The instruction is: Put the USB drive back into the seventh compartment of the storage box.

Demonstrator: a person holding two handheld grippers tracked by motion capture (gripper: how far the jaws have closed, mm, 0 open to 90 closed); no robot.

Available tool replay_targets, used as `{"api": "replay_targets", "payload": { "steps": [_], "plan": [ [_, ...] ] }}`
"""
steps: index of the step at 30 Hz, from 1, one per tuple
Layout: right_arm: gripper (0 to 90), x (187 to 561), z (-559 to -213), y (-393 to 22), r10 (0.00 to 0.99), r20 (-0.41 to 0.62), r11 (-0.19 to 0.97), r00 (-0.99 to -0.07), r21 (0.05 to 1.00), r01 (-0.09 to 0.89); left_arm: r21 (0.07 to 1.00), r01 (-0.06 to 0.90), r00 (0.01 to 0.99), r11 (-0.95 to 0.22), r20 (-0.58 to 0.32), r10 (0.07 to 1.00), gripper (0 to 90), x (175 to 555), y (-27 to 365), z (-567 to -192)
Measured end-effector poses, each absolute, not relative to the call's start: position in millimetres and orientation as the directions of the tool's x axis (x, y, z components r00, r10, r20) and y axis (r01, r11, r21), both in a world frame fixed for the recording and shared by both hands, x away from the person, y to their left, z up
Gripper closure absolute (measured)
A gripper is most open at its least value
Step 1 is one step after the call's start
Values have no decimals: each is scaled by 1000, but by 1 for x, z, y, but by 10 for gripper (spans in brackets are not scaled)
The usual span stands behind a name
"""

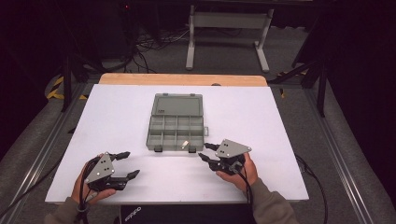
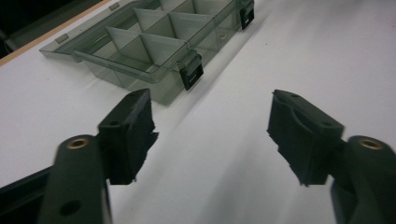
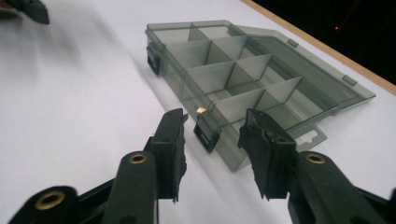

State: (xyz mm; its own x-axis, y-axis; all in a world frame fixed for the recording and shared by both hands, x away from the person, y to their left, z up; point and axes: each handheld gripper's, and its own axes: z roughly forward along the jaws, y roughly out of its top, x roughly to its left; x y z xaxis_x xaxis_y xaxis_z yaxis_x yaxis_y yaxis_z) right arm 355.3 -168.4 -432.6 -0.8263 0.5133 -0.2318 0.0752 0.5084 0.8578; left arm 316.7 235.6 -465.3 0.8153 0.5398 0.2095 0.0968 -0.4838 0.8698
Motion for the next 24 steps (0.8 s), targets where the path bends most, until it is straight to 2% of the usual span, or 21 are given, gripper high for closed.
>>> {"api": "replay_targets", "payload": {
  "steps": [2, 5, 6, 12, 14, 17, 19, 20, 24],
  "plan": [
    [629, 353, -434, -170, 509, -235, 515, -828, 854, 75, 870, 96, 818, -484, 207, 536, 422, 317, 236, -465],
    [688, 350, -437, -173, 502, -227, 520, -835, 850, 81, 871, 95, 824, -482, 203, 530, 458, 316, 236, -464],
    [705, 349, -438, -174, 499, -227, 525, -836, 847, 83, 874, 94, 826, -477, 199, 528, 506, 316, 236, -464],
    [822, 347, -442, -178, 488, -230, 542, -842, 836, 86, 886, 98, 826, -453, 181, 533, 643, 317, 239, -463],
    [869, 348, -443, -179, 485, -229, 545, -844, 834, 88, 888, 102, 825, -449, 176, 537, 714, 318, 240, -462],
    [886, 349, -444, -179, 483, -236, 555, -843, 827, 86, 881, 114, 821, -460, 177, 543, 765, 319, 241, -462],
    [900, 351, -444, -180, 487, -256, 567, -835, 820, 80, 874, 120, 818, -471, 182, 546, 830, 320, 241, -462],
    [900, 354, -443, -182, 490, -255, 566, -834, 820, 82, 865, 123, 827, -487, 182, 532, 891, 322, 242, -462],
    [900, 357, -443, -184, 495, -260, 569, -829, 818, 83, 858, 123, 826, -499, 190, 531, 900, 324, 241, -461]
  ]
}}
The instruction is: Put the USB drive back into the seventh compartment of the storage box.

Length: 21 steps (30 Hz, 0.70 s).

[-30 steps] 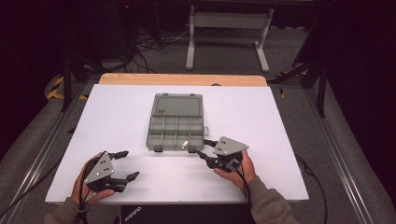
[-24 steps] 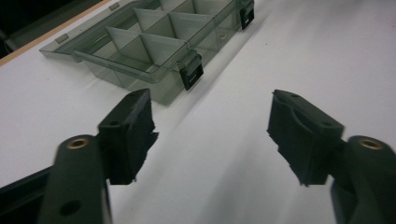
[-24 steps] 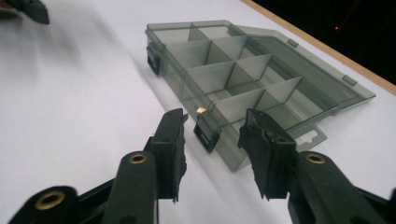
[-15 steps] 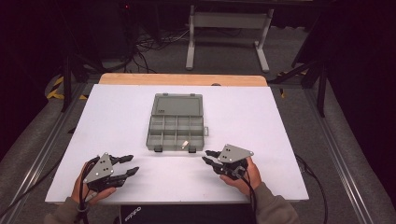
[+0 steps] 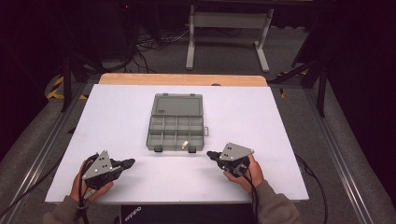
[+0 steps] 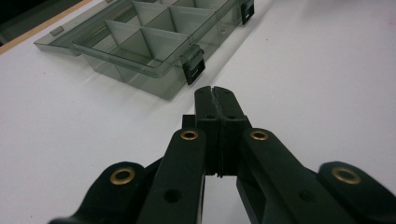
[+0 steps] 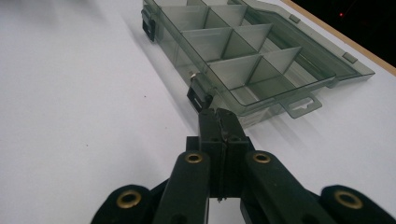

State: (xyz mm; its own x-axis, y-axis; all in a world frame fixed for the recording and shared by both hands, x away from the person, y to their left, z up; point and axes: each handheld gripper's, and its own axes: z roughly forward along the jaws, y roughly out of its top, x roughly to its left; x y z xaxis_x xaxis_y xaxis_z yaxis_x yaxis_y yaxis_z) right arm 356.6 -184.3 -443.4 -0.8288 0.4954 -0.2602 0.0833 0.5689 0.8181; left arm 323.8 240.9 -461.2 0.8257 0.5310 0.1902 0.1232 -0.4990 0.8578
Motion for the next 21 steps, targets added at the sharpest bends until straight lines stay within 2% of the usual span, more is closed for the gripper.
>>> {"api": "replay_targets", "payload": {
  "steps": [11, 21],
  "plan": [
    [900, 362, -444, -185, 493, -248, 562, -834, 823, 87, 858, 159, 815, -489, 166, 555, 900, 336, 245, -461],
    [900, 380, -444, -194, 541, -227, 544, -810, 828, 132, 833, 176, 826, -524, 165, 540, 900, 359, 241, -459]
  ]
}}
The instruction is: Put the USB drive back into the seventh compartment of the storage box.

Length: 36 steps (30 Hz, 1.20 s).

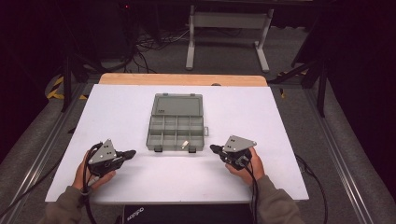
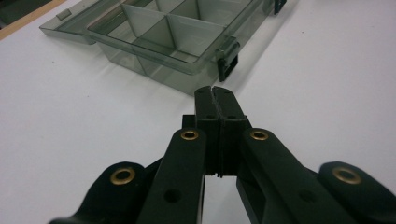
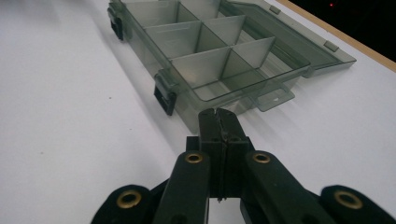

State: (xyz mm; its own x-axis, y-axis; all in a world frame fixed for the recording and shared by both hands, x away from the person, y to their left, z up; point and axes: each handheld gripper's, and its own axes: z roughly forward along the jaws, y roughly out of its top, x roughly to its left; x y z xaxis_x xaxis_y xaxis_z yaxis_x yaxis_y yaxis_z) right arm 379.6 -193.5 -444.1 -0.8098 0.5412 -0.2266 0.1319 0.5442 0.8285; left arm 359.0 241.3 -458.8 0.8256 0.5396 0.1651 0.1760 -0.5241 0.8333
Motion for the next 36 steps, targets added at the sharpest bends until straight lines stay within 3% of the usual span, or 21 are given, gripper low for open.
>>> {"api": "replay_targets", "payload": {
  "steps": [15, 36],
  "plan": [
    [900, 442, -429, -206, 623, -221, 538, -750, 817, 206, 818, 202, 800, -539, 180, 572, 900, 429, 232, -440],
    [900, 492, -413, -189, 659, -191, 541, -727, 793, 282, 788, 234, 787, -570, 191, 587, 900, 484, 223, -421]
  ]
}}
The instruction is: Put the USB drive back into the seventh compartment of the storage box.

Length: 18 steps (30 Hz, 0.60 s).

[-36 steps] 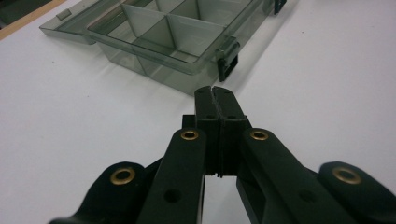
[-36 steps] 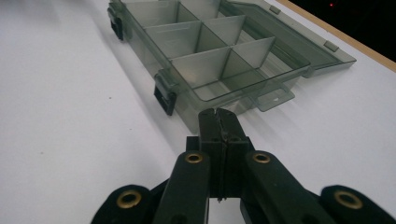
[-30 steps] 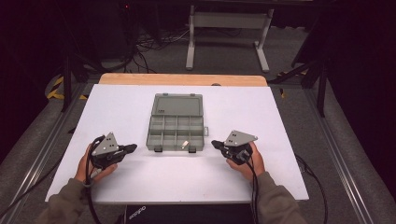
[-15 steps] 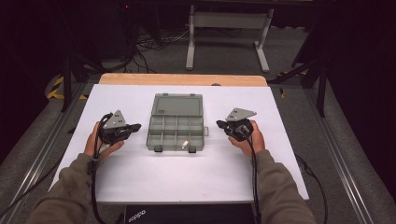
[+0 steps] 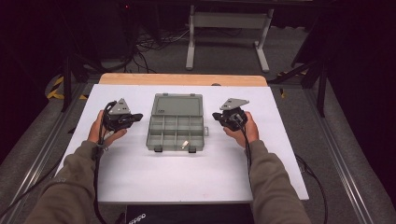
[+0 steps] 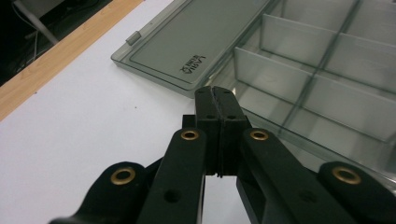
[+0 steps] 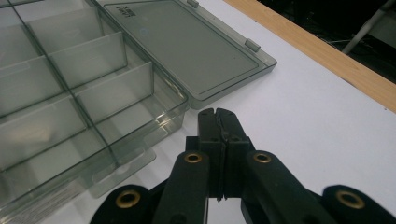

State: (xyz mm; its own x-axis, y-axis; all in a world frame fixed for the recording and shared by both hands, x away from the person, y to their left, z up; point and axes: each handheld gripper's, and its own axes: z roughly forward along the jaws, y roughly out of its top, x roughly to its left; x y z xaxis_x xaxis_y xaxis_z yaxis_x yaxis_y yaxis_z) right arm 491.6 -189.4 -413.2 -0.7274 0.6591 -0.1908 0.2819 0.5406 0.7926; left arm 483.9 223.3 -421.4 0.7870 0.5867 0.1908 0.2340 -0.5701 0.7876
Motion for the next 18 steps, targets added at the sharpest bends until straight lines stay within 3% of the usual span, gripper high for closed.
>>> {"api": "replay_targets", "payload": {
  "steps": [18],
  "plan": [
    [900, 514, -411, -169, 662, -191, 556, -725, 774, 304, 752, 305, 760, -584, 177, 625, 900, 516, 212, -425]
  ]
}}
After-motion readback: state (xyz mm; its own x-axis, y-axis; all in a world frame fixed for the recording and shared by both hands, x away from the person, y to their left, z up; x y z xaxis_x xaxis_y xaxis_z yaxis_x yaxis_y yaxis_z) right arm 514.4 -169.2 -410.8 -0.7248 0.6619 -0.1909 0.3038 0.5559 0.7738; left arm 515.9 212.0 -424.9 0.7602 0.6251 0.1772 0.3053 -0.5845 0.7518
